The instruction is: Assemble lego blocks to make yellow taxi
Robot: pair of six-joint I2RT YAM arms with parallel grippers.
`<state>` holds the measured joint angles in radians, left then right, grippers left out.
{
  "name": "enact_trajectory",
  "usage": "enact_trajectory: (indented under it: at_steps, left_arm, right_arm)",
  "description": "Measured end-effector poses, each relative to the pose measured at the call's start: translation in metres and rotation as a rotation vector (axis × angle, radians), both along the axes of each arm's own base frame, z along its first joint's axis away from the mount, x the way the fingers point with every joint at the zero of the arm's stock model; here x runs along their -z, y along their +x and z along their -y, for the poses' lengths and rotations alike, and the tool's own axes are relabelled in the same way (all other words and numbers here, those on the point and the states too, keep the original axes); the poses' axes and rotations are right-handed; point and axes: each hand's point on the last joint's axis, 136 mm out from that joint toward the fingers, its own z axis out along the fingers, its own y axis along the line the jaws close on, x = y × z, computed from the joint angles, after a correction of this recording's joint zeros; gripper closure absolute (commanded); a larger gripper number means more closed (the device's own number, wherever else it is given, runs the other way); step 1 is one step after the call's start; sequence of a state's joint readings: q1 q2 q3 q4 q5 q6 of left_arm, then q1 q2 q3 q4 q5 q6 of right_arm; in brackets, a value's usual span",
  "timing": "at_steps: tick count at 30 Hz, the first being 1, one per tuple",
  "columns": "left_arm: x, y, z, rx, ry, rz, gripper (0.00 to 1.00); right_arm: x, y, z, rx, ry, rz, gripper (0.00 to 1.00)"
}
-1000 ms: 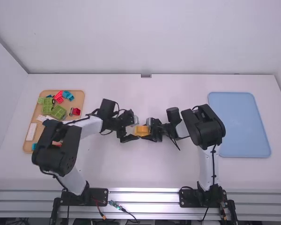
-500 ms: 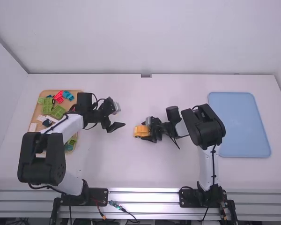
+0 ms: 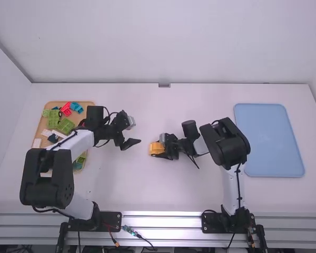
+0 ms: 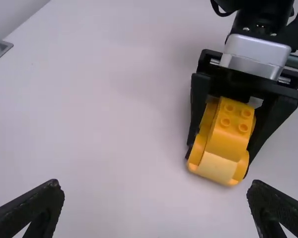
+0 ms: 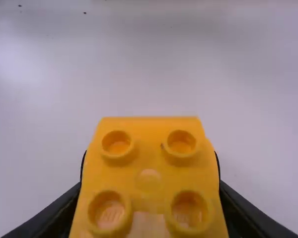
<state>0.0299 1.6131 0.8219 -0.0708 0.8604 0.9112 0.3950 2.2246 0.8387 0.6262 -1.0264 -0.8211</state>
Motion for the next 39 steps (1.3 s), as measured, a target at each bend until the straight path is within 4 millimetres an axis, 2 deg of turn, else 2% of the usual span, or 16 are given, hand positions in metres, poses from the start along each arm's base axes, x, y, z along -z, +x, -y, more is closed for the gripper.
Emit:
enact_trajectory:
  at_steps: [2, 6, 9, 14, 18, 21, 24, 27, 30, 32, 34, 36, 37, 38, 39]
  left_arm:
    - [0.000, 0.000, 0.000, -0.002, -0.001, -0.001, 0.01]
    - [0.000, 0.000, 0.000, -0.003, -0.001, -0.002, 0.01]
    - [0.000, 0.001, -0.002, -0.006, 0.000, -0.001, 0.01]
    - [0.003, 0.003, -0.006, -0.026, 0.025, -0.003, 0.01]
    - [0.005, 0.003, -0.007, -0.033, 0.036, -0.007, 0.01]
    - [0.005, 0.004, -0.008, -0.036, 0.041, -0.004, 0.01]
    - [0.005, 0.004, -0.008, -0.037, 0.041, -0.002, 0.01]
    - [0.005, 0.005, -0.008, -0.038, 0.043, -0.002, 0.01]
    - [0.005, 0.005, -0.008, -0.038, 0.043, -0.001, 0.01]
    - [0.005, 0.005, -0.008, -0.038, 0.043, 0.003, 0.01]
    - [0.004, 0.007, -0.009, -0.038, 0.043, 0.012, 0.01]
    - [0.003, 0.008, -0.009, -0.039, 0.043, 0.022, 0.01]
    - [0.002, 0.009, -0.009, -0.038, 0.043, 0.030, 0.01]
    - [0.002, 0.010, -0.009, -0.039, 0.044, 0.032, 0.01]
    - [0.001, 0.011, -0.009, -0.039, 0.043, 0.039, 0.01]
  right_arm:
    - [0.000, -0.002, -0.003, -0.006, -0.001, -0.002, 0.52]
    - [-0.001, 0.000, -0.002, 0.000, 0.000, 0.003, 0.51]
    - [-0.003, 0.010, 0.003, 0.029, 0.005, 0.025, 0.50]
    - [-0.005, 0.033, 0.027, 0.128, -0.006, 0.010, 0.51]
    - [-0.026, 0.059, 0.057, 0.250, -0.029, 0.072, 0.51]
    - [-0.053, 0.082, 0.088, 0.369, -0.052, 0.155, 0.51]
    - [-0.078, 0.101, 0.128, 0.511, -0.085, 0.233, 0.51]
    - [-0.089, 0.116, 0.168, 0.651, -0.130, 0.266, 0.52]
    - [-0.090, 0.127, 0.224, 0.841, -0.196, 0.264, 0.52]
    - [-0.091, 0.131, 0.252, 0.930, -0.219, 0.254, 0.52]
    - [-0.091, 0.134, 0.294, 1.059, -0.240, 0.228, 0.52]
    - [-0.090, 0.133, 0.322, 1.144, -0.247, 0.204, 0.52]
    - [-0.089, 0.131, 0.344, 1.209, -0.244, 0.179, 0.52]
    - [-0.088, 0.129, 0.354, 1.240, -0.243, 0.164, 0.52]
    - [-0.086, 0.123, 0.379, 1.315, -0.238, 0.122, 0.52]
